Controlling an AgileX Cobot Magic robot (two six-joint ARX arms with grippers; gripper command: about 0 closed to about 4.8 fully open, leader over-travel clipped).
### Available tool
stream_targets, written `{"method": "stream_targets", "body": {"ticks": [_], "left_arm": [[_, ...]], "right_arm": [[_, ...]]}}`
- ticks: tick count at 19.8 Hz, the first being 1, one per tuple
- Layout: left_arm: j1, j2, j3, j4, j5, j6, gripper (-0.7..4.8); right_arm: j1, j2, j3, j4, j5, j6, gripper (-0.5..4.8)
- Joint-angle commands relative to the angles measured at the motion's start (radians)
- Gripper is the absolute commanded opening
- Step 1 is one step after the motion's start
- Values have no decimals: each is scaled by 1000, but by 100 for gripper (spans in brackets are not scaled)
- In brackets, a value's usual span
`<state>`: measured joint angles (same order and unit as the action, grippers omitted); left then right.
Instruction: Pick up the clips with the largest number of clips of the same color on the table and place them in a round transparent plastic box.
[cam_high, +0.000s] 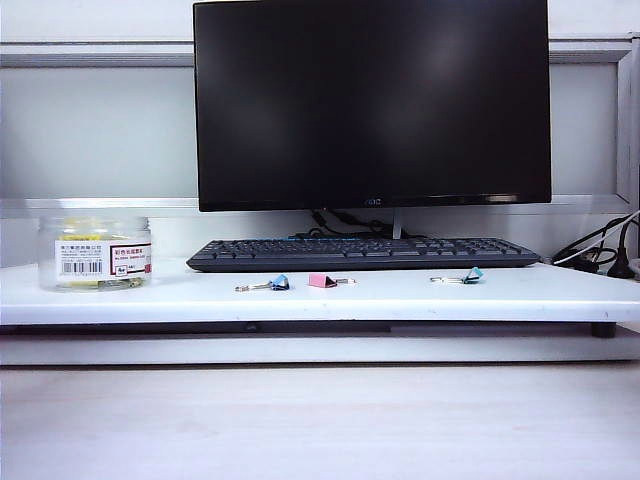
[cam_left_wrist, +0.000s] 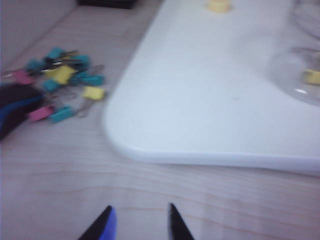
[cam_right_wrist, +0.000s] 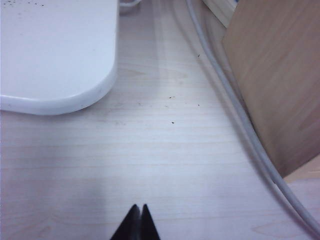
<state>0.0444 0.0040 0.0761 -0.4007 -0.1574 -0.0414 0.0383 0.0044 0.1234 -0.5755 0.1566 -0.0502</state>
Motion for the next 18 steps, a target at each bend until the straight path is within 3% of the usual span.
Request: {"method": "stream_targets", "body": {"ticks": [1,4,18], "left_arm": [[-79,-3,-6,-2,2,1,144],[-122,-3,-6,-2,5,1,144],[-121,-3,-6,-2,4,1,144]], "right_arm": [[0,-2,5,11,-1,-3,-5],[0,-2,5,10,-1,-3,-5],[1,-2,5,10,-1,-3,-5]]}}
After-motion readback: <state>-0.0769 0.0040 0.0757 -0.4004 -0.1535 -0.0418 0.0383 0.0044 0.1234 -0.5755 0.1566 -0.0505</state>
